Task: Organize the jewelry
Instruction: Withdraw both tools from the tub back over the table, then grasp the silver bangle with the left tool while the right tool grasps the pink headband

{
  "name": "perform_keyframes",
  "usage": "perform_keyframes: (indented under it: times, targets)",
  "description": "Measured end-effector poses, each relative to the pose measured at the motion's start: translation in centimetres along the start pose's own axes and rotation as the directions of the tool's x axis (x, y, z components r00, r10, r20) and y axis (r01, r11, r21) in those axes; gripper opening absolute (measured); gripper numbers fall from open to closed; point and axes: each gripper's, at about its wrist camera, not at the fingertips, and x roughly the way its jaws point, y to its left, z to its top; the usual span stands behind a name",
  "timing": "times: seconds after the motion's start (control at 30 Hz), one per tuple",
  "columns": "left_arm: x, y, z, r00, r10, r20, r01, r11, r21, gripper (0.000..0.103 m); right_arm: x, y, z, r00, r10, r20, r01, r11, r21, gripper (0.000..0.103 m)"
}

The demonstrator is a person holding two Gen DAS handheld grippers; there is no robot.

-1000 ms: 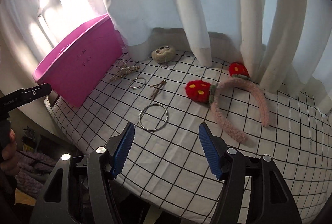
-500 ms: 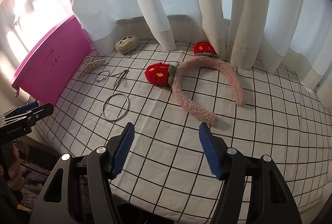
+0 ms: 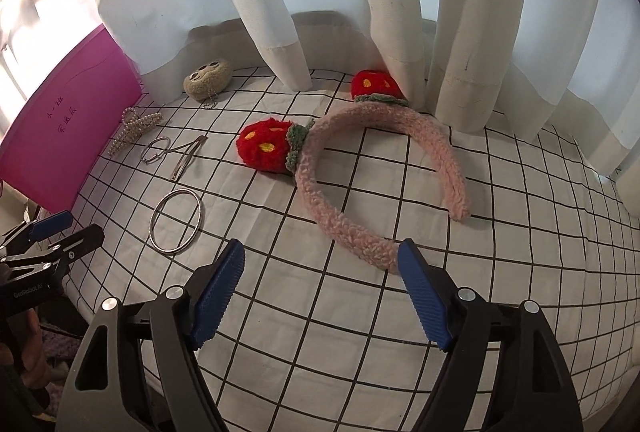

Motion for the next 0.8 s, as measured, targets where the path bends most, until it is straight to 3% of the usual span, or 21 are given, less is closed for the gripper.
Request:
perform_keyframes:
  times: [0.17, 0.43, 0.57, 0.8]
  targets:
    - [0.9, -0.9, -0.2, 0.999, 0.03, 0.01, -0.03, 0.997, -0.067, 0.084, 2.3, -0.4, 1.2, 0.999, 0.04, -0.022, -0.041, 0.996, -0.083, 0.075]
    - [3.2, -3.2, -1.1, 0.997, 0.069, -0.013, -0.071, 0.989, -0.128, 0.084, 5.1, -0.4, 2.1, 1.0, 0.0, -0.013, -0.003, 0.97, -0.242, 0.075]
    - [4.2, -4.1, -1.3, 0.995, 0.095, -0.023, -0.097, 0.985, -0.145, 0.084, 6.6, -0.9, 2.3, 0.998, 0.045, -0.042, -0.055, 0.963, -0.262, 0.075]
    - [5.9, -4.7, -1.3, 0.99, 0.138, -0.042, -0.143, 0.974, -0.178, 0.084, 8.1, -1.2, 2.0, 0.997, 0.055, -0.062, -0.072, 0.948, -0.309, 0.075]
